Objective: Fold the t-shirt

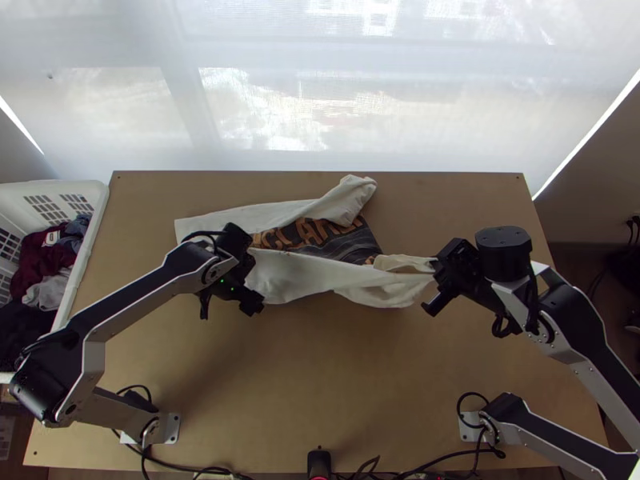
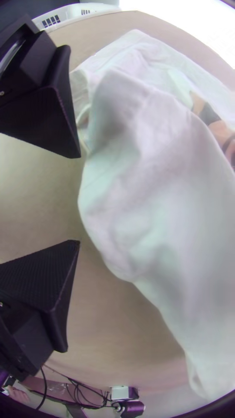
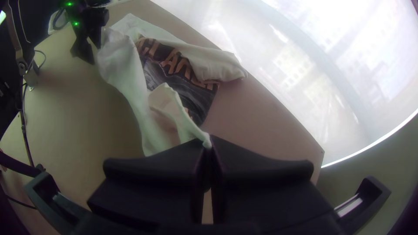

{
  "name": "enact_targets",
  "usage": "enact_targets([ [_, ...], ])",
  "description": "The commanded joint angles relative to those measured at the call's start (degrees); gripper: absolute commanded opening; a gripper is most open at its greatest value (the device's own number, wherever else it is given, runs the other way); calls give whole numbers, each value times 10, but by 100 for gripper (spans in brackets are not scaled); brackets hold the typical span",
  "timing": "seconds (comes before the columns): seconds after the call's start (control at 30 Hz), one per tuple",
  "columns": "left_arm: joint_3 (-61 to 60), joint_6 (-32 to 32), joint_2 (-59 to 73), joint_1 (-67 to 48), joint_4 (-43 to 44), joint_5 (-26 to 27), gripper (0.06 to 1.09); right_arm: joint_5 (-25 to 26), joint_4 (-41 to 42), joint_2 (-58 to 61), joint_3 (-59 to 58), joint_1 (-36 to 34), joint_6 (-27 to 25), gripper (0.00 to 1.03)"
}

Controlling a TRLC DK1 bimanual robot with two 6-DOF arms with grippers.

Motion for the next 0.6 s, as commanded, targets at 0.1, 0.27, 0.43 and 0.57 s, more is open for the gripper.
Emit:
enact_targets([
  [0.1, 32, -20, 57, -5, 43, -9, 97, 0, -3, 0, 1, -7, 0, 2],
  [0.27, 33, -19, 53, -6, 42, -9, 88, 0, -3, 0, -1, -9, 0, 2],
  [0.43, 34, -18, 46, -5, 47, -3, 61, 0, -2, 0, -4, -10, 1, 2],
  [0.57, 42, -13, 41, -5, 48, 1, 27, 0, -1, 0, -4, -10, 0, 2],
])
